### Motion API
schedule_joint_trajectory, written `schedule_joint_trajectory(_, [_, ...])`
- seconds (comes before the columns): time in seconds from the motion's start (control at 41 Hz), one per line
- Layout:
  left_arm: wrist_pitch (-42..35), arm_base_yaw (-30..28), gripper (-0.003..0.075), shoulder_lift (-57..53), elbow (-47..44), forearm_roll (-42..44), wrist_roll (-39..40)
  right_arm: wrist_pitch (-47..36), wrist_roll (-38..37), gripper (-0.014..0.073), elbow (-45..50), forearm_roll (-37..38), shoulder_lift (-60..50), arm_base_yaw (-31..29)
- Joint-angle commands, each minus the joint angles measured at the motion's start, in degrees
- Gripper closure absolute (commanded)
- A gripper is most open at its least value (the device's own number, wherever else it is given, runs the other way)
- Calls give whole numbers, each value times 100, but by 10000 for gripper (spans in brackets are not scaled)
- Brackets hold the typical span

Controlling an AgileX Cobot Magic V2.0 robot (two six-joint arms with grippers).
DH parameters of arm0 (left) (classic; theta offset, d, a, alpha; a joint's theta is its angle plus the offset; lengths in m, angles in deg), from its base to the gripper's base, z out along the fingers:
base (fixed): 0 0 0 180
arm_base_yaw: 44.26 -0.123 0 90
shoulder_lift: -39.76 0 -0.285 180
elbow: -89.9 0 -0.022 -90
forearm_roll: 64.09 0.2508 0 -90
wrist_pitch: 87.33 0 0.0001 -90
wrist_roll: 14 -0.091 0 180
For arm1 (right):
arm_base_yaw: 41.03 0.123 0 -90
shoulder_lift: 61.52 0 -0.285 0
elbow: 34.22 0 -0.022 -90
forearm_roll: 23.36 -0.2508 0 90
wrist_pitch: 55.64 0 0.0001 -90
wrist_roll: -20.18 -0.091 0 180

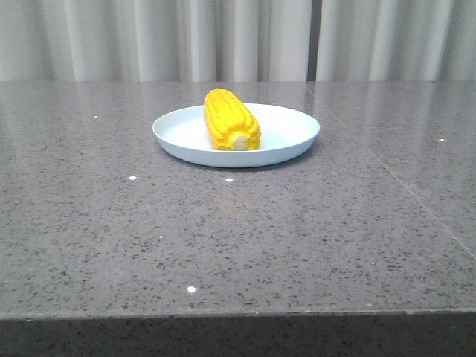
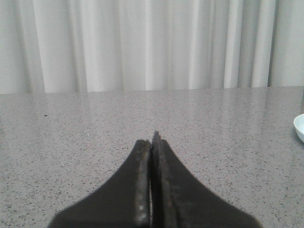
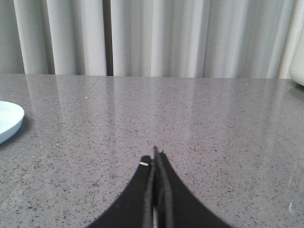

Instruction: Place corn on plate with both arms

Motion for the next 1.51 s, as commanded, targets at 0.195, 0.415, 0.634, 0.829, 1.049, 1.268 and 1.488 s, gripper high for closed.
schedule_joint_trajectory(0.195, [-431, 24, 741, -122, -30, -11, 55, -607, 49, 662, 1, 0, -100, -39])
schedule_joint_trajectory(0.415, [-431, 24, 741, -122, -30, -11, 55, -604, 49, 662, 1, -21, -105, -39])
schedule_joint_trajectory(0.634, [-431, 24, 741, -122, -30, -11, 55, -387, 113, 662, 1, -309, -105, -20])
schedule_joint_trajectory(0.829, [-431, 24, 741, -122, -30, -11, 55, -445, 150, 662, 1, -307, -105, 221])
schedule_joint_trajectory(1.049, [-431, 24, 741, -122, -30, -11, 55, -445, 150, 662, 1, -288, -105, 359])
schedule_joint_trajectory(1.268, [-431, 24, 741, -122, -30, -11, 55, -434, 150, 662, 1, -288, -105, 359])
schedule_joint_trajectory(1.488, [-431, 24, 741, -122, -30, -11, 55, -434, 150, 662, 1, -288, -99, 359])
